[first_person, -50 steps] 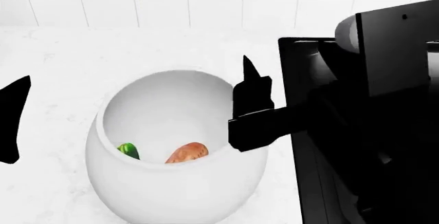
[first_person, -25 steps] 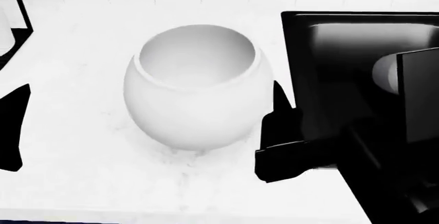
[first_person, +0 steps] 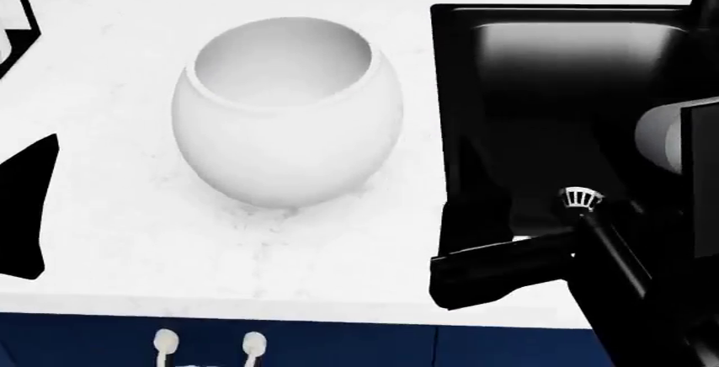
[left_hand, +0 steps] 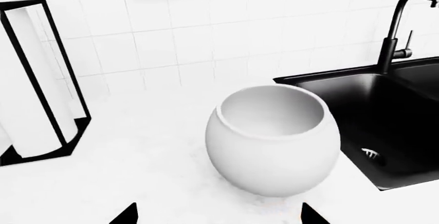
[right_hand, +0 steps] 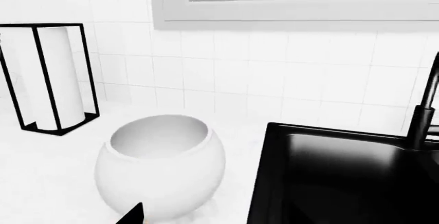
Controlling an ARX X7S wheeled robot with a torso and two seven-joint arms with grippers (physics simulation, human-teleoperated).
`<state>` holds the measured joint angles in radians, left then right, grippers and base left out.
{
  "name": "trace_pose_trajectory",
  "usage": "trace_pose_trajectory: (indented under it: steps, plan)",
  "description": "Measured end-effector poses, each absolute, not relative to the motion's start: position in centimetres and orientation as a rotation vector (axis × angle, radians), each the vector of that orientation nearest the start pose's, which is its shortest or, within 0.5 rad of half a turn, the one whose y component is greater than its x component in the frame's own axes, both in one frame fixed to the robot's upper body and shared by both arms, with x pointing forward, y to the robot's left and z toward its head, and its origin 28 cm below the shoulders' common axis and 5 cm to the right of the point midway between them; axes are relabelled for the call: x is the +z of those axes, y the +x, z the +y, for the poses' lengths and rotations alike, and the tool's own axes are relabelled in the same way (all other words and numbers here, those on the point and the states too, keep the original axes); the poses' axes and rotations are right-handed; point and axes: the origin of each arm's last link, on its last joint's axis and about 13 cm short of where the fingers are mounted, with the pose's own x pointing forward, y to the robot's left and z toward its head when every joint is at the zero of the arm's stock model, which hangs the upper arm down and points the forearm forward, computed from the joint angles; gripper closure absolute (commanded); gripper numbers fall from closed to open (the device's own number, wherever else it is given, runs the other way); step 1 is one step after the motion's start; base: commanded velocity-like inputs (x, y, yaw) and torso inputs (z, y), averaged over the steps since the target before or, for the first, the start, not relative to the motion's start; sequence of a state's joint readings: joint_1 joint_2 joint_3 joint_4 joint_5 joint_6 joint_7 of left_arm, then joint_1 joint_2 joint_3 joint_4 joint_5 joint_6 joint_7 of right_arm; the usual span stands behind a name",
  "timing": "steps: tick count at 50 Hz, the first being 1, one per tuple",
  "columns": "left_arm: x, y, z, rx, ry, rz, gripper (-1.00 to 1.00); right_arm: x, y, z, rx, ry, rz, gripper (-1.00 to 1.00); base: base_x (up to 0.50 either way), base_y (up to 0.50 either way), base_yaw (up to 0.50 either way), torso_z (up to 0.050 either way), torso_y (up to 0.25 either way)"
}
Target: There is a mixed pile of frozen fruits and vegetables on the counter. Locate all the frozen vegetables and place the items in a bowl on the counter. Take all the frozen fruits and defrost them in a running sink.
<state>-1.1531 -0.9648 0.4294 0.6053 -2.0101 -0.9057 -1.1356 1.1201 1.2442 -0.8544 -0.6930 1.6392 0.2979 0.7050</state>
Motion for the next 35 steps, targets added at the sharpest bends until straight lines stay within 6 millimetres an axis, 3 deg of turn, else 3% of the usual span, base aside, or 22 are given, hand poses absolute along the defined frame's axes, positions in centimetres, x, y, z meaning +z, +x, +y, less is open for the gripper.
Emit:
trace_pose_trajectory:
  steps: [11,35]
  plan:
    - [30.21,18.14,24.51,-0.167,0.074,0.131,-1.0,27.1,19.34,-15.59,0.256,-0.007,-0.004,-1.0,-0.2,-0.5,0.0,0.0,0.0]
    - [29.74,18.15,24.46,-0.164,0.066,0.128,-1.0,26.39,19.72,-15.96,0.232,-0.011,0.02,-1.0,0.0,-0.5,0.0,0.0,0.0]
